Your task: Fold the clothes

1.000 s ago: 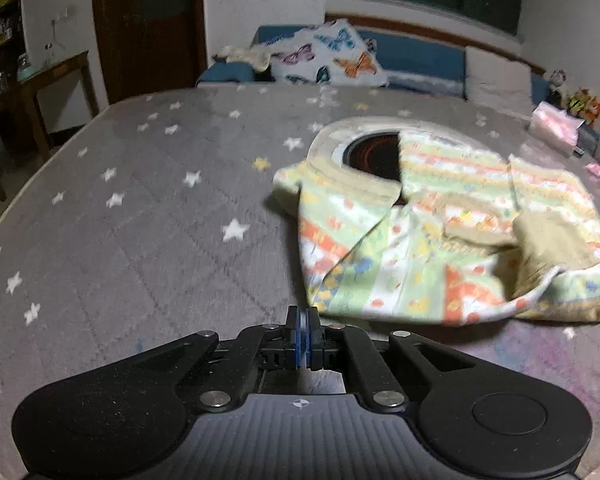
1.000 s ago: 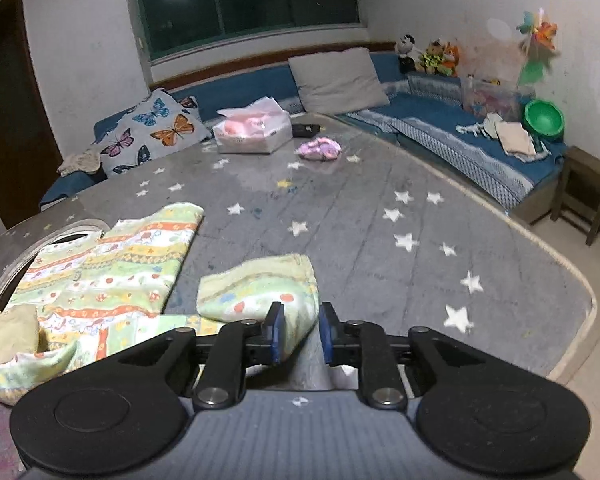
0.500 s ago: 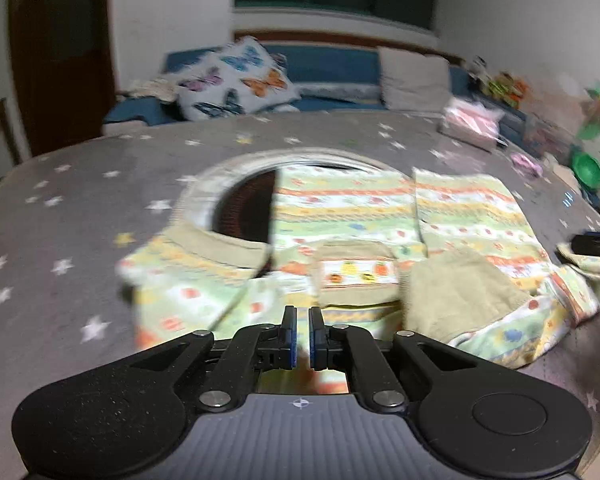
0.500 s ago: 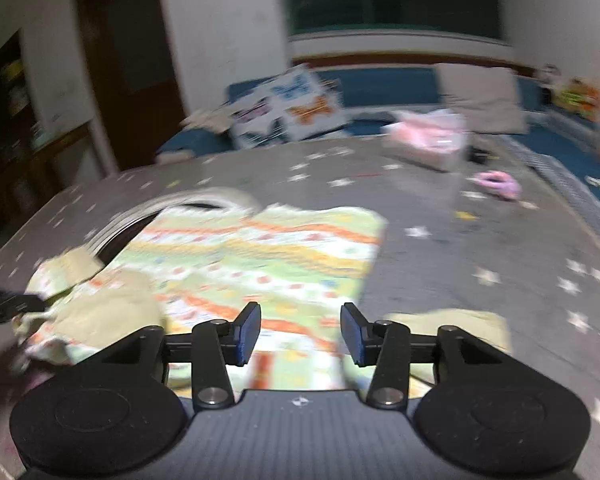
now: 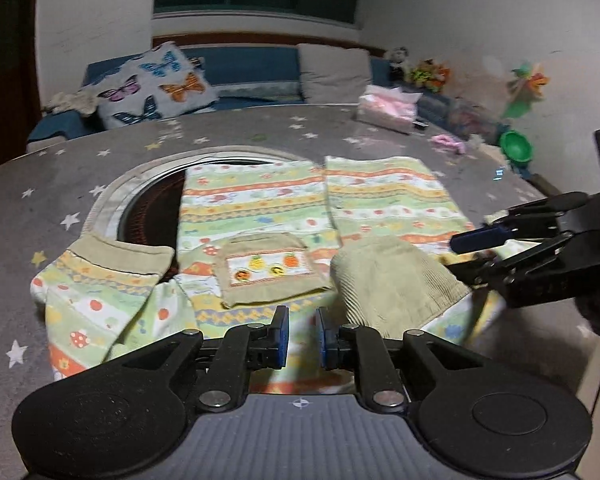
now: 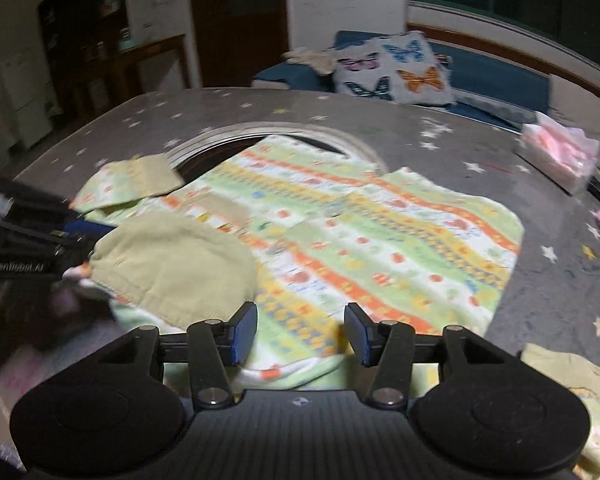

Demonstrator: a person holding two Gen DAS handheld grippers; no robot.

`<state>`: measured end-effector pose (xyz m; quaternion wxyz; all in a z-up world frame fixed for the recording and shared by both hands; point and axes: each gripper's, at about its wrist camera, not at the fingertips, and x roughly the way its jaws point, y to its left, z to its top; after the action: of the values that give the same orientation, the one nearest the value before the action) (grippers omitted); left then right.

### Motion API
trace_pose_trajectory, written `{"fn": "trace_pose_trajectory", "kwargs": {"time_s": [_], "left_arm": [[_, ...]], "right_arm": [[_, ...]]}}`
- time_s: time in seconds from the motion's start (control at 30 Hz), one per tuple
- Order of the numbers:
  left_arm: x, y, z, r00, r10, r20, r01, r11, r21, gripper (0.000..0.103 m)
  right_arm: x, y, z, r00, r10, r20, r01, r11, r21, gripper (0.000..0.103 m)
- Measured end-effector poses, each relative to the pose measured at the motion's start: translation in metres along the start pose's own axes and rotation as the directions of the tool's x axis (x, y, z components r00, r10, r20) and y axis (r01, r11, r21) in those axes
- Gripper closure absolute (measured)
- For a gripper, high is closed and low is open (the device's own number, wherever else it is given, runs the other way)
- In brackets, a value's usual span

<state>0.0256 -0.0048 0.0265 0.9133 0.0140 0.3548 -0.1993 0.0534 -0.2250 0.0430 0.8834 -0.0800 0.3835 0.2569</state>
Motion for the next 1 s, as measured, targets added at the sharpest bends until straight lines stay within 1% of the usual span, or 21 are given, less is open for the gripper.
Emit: {"fn": "trace_pose_trajectory", "kwargs": {"time_s": [0.1, 0.17, 0.3, 0.37, 0.43, 0.5, 0.57, 0.67, 0.7, 0.8, 0.87, 0.9, 1.0], "left_arm": [[-0.007, -0.002, -0.004, 0.999, -0.045, 0.015, 0.045, 0.999, 0.020, 0.087], [-0.010, -0.007, -0.006, 0.998, -0.056, 0.020, 0.055, 0.998, 0.044, 0.086], [-0.016, -0.015, -0.010, 0.997, -0.077, 0.028, 0.074, 0.993, 0.093, 0.076], [-0.019, -0.020, -0.012, 0.996, -0.088, 0.031, 0.084, 0.990, 0.117, 0.075], [-0.021, -0.024, -0.014, 0.995, -0.099, 0.034, 0.093, 0.986, 0.142, 0.072], [-0.024, -0.028, -0.016, 0.993, -0.110, 0.037, 0.102, 0.981, 0.166, 0.072], [-0.027, -0.032, -0.018, 0.992, -0.121, 0.040, 0.111, 0.976, 0.190, 0.072], [-0.031, -0.039, -0.021, 0.990, -0.137, 0.044, 0.124, 0.966, 0.226, 0.072], [-0.033, -0.041, -0.022, 0.989, -0.143, 0.045, 0.128, 0.963, 0.238, 0.072], [-0.027, -0.043, -0.016, 0.988, -0.147, 0.052, 0.133, 0.969, 0.209, 0.072], [-0.020, -0.047, -0.013, 0.986, -0.161, 0.046, 0.149, 0.969, 0.197, 0.072], [-0.018, -0.049, -0.012, 0.984, -0.171, 0.044, 0.159, 0.968, 0.193, 0.071], [-0.009, -0.060, -0.006, 0.976, -0.212, 0.042, 0.200, 0.959, 0.199, 0.061]], "right_arm": [[-0.011, 0.005, -0.006, 0.999, 0.042, -0.003, -0.042, 0.999, -0.010, 0.053], [-0.022, 0.009, -0.012, 0.997, 0.071, -0.005, -0.071, 0.997, -0.016, 0.052], [-0.041, 0.017, -0.023, 0.994, 0.106, -0.016, -0.107, 0.993, -0.047, 0.048], [-0.045, 0.022, -0.031, 0.992, 0.118, -0.041, -0.121, 0.991, -0.062, 0.048], [-0.047, 0.026, -0.038, 0.990, 0.126, -0.065, -0.131, 0.989, -0.075, 0.048], [-0.050, 0.030, -0.045, 0.988, 0.132, -0.084, -0.139, 0.986, -0.087, 0.048], [-0.054, 0.030, -0.047, 0.989, 0.126, -0.075, -0.133, 0.987, -0.086, 0.048], [-0.068, 0.023, -0.046, 0.994, 0.107, -0.029, -0.108, 0.992, -0.058, 0.048], [-0.072, 0.018, -0.045, 0.996, 0.088, -0.013, -0.088, 0.995, -0.039, 0.048], [-0.080, -0.003, -0.045, 1.000, 0.007, 0.029, -0.008, 0.999, 0.032, 0.048], [-0.086, -0.017, -0.044, 0.997, -0.049, 0.054, 0.045, 0.996, 0.081, 0.048], [-0.087, -0.026, -0.045, 0.994, -0.087, 0.060, 0.080, 0.991, 0.110, 0.048], [-0.086, -0.055, -0.048, 0.973, -0.222, 0.056, 0.208, 0.961, 0.183, 0.048]]}}
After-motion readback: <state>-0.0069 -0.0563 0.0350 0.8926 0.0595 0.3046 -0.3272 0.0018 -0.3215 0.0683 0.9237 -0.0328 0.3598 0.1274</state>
